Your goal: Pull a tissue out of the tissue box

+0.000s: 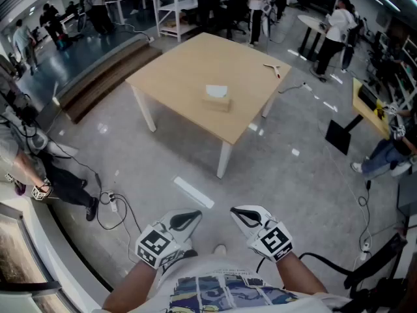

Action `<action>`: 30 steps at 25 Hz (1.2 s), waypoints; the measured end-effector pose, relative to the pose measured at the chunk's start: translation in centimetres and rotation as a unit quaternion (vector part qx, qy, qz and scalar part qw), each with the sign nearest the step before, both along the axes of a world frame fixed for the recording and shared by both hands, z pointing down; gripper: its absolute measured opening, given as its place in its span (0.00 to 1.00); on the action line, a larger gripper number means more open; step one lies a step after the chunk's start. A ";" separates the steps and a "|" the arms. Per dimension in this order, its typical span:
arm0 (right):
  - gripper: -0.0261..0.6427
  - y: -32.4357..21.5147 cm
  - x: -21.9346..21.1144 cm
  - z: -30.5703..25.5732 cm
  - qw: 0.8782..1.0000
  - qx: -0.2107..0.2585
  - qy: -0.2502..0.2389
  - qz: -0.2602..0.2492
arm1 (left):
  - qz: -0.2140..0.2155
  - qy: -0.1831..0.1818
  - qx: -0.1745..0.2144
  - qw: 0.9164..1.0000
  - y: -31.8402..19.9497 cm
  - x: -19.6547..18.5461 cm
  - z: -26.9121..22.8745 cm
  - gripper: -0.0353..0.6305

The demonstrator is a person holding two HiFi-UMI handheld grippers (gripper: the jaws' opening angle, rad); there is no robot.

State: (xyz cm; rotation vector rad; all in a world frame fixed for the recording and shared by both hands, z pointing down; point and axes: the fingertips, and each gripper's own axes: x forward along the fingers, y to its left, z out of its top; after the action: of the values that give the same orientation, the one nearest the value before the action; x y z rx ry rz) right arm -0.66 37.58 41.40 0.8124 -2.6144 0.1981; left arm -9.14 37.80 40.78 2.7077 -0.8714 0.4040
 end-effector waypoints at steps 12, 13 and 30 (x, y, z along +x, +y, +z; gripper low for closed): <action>0.04 -1.2 0.1 -1.5 0.999 0.034 -0.015 -0.021 | -0.017 -0.005 0.011 1.000 -1.7 0.1 -1.2 0.06; 0.04 -1.1 0.5 -1.5 0.999 0.034 -0.015 -0.020 | -0.018 -0.005 0.011 1.000 -1.7 0.4 -1.2 0.06; 0.04 -3.2 3.4 1.3 0.999 0.019 -0.029 -0.007 | -0.030 -0.008 0.006 1.000 -3.5 2.0 1.0 0.06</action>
State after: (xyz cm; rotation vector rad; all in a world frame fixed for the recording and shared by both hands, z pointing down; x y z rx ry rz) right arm 2.70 34.35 42.69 0.8122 -2.6840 0.1715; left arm -7.12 34.31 41.80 2.6854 -0.9590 0.4111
